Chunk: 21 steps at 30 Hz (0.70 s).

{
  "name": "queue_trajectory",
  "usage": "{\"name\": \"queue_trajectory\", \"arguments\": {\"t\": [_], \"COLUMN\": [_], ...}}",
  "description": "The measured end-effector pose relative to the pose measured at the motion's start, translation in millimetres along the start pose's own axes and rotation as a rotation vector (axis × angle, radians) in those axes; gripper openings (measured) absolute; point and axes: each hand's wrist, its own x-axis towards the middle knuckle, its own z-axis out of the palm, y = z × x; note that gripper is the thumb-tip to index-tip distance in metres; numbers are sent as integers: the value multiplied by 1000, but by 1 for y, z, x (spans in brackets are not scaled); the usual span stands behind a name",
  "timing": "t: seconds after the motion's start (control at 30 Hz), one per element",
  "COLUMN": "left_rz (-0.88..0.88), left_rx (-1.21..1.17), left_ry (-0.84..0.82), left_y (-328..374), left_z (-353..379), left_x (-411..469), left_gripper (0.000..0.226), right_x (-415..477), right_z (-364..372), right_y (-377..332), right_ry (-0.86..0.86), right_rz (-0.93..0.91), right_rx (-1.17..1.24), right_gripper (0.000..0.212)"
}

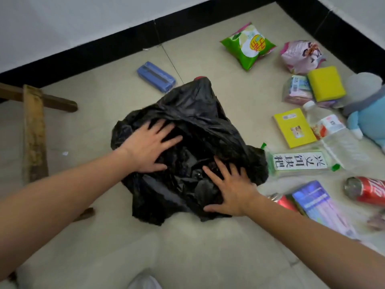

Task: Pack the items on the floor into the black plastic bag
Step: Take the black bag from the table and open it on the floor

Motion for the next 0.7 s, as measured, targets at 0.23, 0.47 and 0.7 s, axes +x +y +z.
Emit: {"name": "queue_trajectory", "arguments": {"t": [0.23,0.47,0.7], "left_rz": [-123,172,289], "left_rx": [-328,-226,-352], "left_ry": [-72,276,-265], "left_y": [-35,4,56], "left_z": [34,24,64], "left_x": [2,-5,-42], "left_gripper": [79,76,95], "right_x": [-22,22,126], "right_z": [-32,-88,-115], "right_y": [52,27,42], "right_ry": [-207,555,350], "right_rz": [-75,-510,43], "right_rx": [-62,-369,-357], "right_gripper": [108,57,75]}}
